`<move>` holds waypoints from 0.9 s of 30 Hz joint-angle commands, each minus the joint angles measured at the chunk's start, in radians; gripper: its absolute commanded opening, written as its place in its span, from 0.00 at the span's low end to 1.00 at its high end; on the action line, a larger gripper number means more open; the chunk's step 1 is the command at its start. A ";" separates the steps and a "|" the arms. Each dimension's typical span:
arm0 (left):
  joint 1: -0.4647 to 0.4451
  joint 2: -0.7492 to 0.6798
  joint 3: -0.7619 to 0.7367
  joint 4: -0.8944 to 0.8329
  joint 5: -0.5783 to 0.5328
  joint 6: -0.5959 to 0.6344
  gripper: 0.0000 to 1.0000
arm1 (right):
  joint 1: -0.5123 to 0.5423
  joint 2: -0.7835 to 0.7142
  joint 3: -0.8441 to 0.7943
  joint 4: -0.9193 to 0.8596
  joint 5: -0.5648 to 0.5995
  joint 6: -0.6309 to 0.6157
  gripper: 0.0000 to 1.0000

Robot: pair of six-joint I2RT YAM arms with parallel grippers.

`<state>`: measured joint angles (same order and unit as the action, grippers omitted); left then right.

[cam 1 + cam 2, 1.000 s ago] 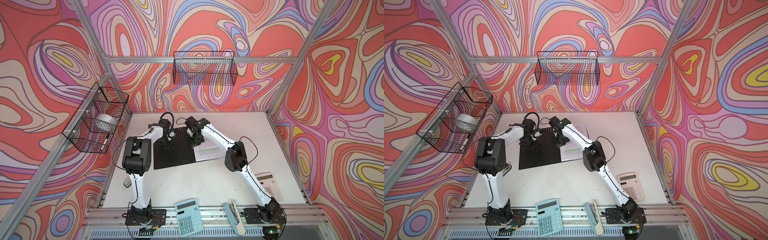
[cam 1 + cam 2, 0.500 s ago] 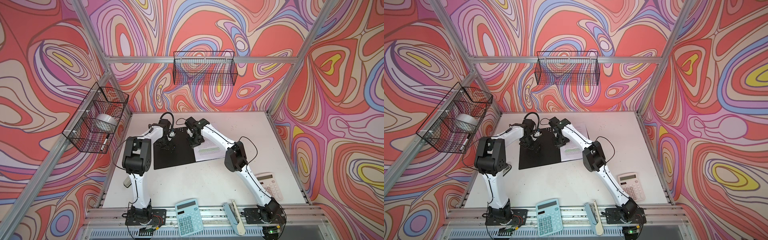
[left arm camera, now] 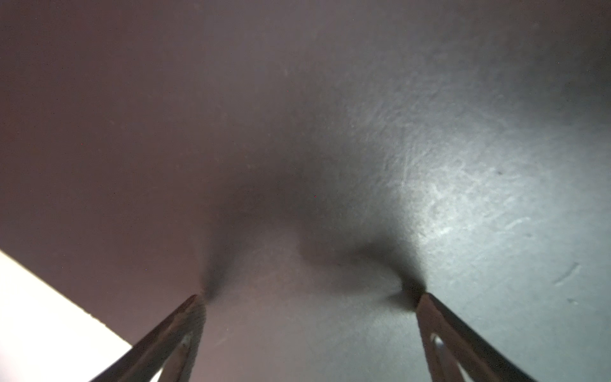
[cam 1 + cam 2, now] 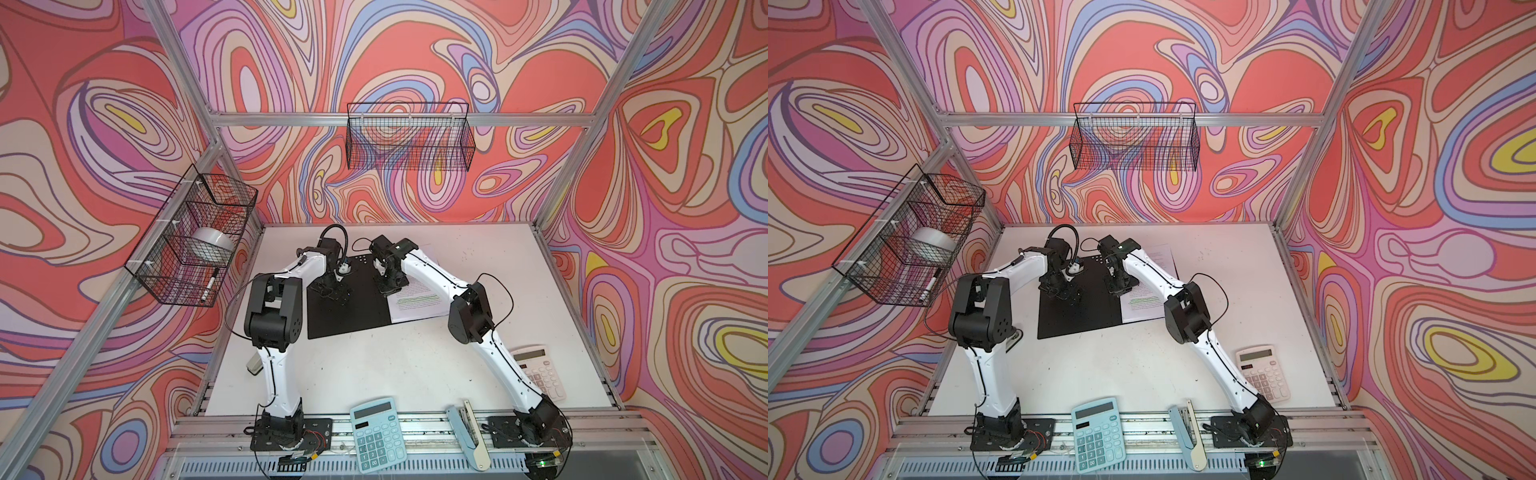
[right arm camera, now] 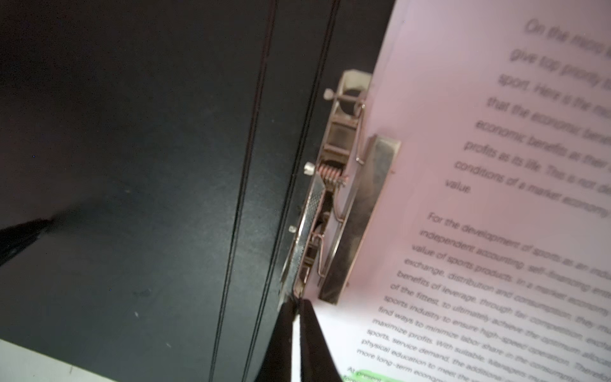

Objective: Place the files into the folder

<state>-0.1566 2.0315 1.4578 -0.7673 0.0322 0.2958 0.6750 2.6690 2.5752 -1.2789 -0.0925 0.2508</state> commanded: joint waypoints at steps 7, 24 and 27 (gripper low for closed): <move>-0.003 -0.024 -0.001 -0.050 0.013 0.016 1.00 | -0.017 0.046 -0.024 0.003 0.062 -0.008 0.08; 0.041 -0.197 0.091 -0.158 0.046 -0.065 1.00 | -0.031 -0.164 -0.030 0.110 0.129 0.014 0.28; 0.074 -0.180 0.087 -0.168 0.051 -0.099 1.00 | -0.077 -0.253 -0.144 0.198 0.119 0.052 0.30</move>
<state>-0.1173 1.8374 1.5570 -0.8928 0.0822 0.2447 0.6449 2.5336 2.4958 -1.1698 -0.0105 0.2657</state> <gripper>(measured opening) 0.999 0.297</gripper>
